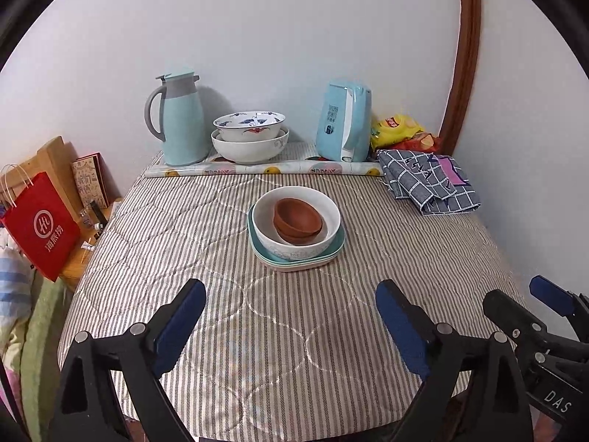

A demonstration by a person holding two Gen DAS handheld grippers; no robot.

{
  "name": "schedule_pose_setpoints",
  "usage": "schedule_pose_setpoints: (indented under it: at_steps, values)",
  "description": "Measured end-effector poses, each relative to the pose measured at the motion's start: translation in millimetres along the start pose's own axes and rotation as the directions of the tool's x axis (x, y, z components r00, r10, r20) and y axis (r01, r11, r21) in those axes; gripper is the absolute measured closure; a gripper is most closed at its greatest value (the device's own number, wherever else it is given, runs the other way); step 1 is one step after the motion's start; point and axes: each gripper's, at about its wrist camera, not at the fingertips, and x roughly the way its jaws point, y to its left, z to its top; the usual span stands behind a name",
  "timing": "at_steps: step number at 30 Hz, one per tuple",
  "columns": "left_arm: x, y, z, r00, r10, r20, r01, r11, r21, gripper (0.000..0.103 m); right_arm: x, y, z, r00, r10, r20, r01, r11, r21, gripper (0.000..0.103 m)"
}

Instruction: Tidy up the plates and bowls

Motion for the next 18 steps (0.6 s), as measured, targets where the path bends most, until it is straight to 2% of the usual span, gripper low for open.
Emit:
schedule_pose_setpoints:
  at_steps: [18]
  values:
    - [-2.1, 1.3, 0.5, 1.000, -0.007, -0.004, 0.007, 1.000, -0.009, 0.009, -5.0, 1.1, 0.2, 1.000, 0.001, 0.006, -0.001, 1.000, 0.003, 0.019]
